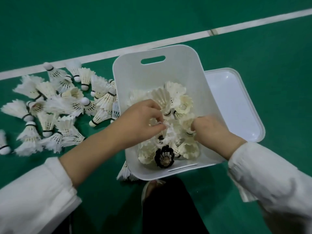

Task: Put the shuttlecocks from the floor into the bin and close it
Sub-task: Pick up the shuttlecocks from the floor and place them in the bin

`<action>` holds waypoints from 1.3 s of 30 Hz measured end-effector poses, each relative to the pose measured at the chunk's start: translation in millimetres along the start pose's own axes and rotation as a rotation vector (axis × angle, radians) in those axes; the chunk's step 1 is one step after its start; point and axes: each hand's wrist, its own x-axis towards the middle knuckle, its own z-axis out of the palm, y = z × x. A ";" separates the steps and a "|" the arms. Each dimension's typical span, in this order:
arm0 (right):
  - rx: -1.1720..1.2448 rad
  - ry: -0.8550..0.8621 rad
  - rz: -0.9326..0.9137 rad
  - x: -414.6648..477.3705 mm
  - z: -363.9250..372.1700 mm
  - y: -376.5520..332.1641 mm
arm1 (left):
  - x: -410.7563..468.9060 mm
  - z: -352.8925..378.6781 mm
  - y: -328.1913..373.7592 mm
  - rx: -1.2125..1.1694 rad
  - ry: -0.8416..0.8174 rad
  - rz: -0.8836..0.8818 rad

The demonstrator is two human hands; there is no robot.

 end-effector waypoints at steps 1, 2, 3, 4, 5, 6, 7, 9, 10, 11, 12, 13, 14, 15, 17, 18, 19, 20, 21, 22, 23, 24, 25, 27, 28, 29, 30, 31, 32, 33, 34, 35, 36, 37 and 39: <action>0.036 0.009 0.008 -4.1 -4.6 -0.2 | -2.1 1.5 0.6 0.003 -0.021 0.009; 0.081 0.059 0.025 -9.9 -11.7 -0.1 | -3.9 3.1 1.2 0.008 -0.038 0.018; 0.125 0.150 0.041 -16.8 -19.7 -0.6 | -4.9 5.1 2.2 0.014 -0.050 0.024; 0.165 0.255 0.038 -23.3 -27.2 -1.8 | -5.6 7.4 3.7 0.021 -0.056 0.028; 0.209 0.336 0.005 -29.0 -34.3 -3.7 | -5.8 9.8 5.4 0.025 -0.059 0.028; 0.265 0.367 -0.049 -33.0 -39.6 -6.5 | -5.9 12.2 7.6 0.025 -0.058 0.030; 0.324 0.350 -0.100 -34.6 -42.8 -10.0 | -5.8 14.5 10.2 0.020 -0.053 0.036; 0.364 0.248 -0.167 -30.8 -42.3 -16.9 | -5.7 18.6 14.3 0.004 -0.050 0.055; 0.343 0.217 -0.179 -26.7 -38.4 -19.4 | -6.1 20.2 15.5 0.002 -0.052 0.066; 0.330 0.214 -0.179 -23.4 -35.0 -21.0 | -6.9 21.4 15.4 0.005 -0.052 0.076; 0.342 0.229 -0.177 -21.1 -33.1 -21.7 | -8.1 21.6 14.2 0.006 -0.050 0.085; 0.371 0.256 -0.175 -19.3 -32.1 -21.5 | -9.1 20.2 13.1 0.005 -0.043 0.096; 0.404 0.296 -0.166 -17.6 -31.4 -20.0 | -10.2 17.9 12.0 0.000 -0.027 0.107; 0.425 0.344 -0.134 -15.9 -31.7 -17.6 | -10.8 14.2 11.3 -0.007 0.001 0.107; 0.432 0.424 -0.007 -11.4 -34.0 -10.1 | -11.0 3.9 10.1 -0.038 0.101 0.020; 0.427 0.433 0.061 -8.5 -34.4 -6.2 | -10.2 -2.6 8.1 -0.068 0.157 -0.055; 0.417 0.423 0.108 -5.9 -33.5 -3.7 | -9.2 -9.4 5.5 -0.100 0.199 -0.134; 0.400 0.402 0.126 -3.4 -31.2 -3.0 | -8.1 -15.5 1.9 -0.118 0.228 -0.202; 0.376 0.373 0.120 -1.4 -28.0 -3.9 | -7.2 -20.0 -2.5 -0.110 0.251 -0.249; 0.352 0.345 0.102 0.5 -25.2 -6.2 | -6.4 -22.9 -7.1 -0.082 0.269 -0.278; 0.335 0.329 0.077 3.1 -22.3 -9.3 | -5.9 -24.9 -10.7 -0.047 0.279 -0.294; 0.326 0.324 0.055 6.6 -20.0 -12.4 | -5.7 -25.6 -13.0 -0.011 0.284 -0.305; 0.321 0.321 0.041 11.2 -18.1 -15.0 | -5.6 -25.7 -13.8 0.023 0.286 -0.313; 0.292 0.303 0.049 24.2 -12.7 -18.8 | -5.1 -24.3 -14.2 0.085 0.286 -0.329; 0.275 0.280 0.062 30.8 -9.8 -21.3 | -4.9 -23.5 -14.1 0.111 0.291 -0.333; 0.266 0.253 0.072 36.5 -6.7 -24.2 | -5.0 -22.3 -14.1 0.126 0.294 -0.336; 0.263 0.226 0.080 41.6 -3.6 -27.1 | -5.1 -21.0 -14.3 0.134 0.295 -0.337; 0.256 0.203 0.088 45.5 -0.9 -30.0 | -5.3 -19.5 -14.2 0.141 0.293 -0.337; 0.236 0.184 0.092 47.9 0.7 -32.7 | -5.6 -18.2 -14.2 0.147 0.291 -0.337; 0.203 0.169 0.087 49.3 1.8 -34.8 | -5.9 -17.4 -14.2 0.152 0.290 -0.336; 0.166 0.149 0.079 50.0 2.6 -36.3 | -6.2 -16.9 -14.6 0.153 0.290 -0.335; 0.146 0.126 0.071 49.4 2.8 -37.3 | -6.6 -16.9 -15.1 0.151 0.289 -0.334; 0.146 0.097 0.066 48.6 3.4 -37.0 | -7.0 -17.1 -15.6 0.147 0.287 -0.335; 0.155 0.073 0.062 47.2 3.5 -35.8 | -7.2 -17.3 -16.1 0.145 0.285 -0.334; 0.189 0.031 0.051 38.5 -3.5 -31.2 | -7.3 -18.4 -17.1 0.145 0.286 -0.333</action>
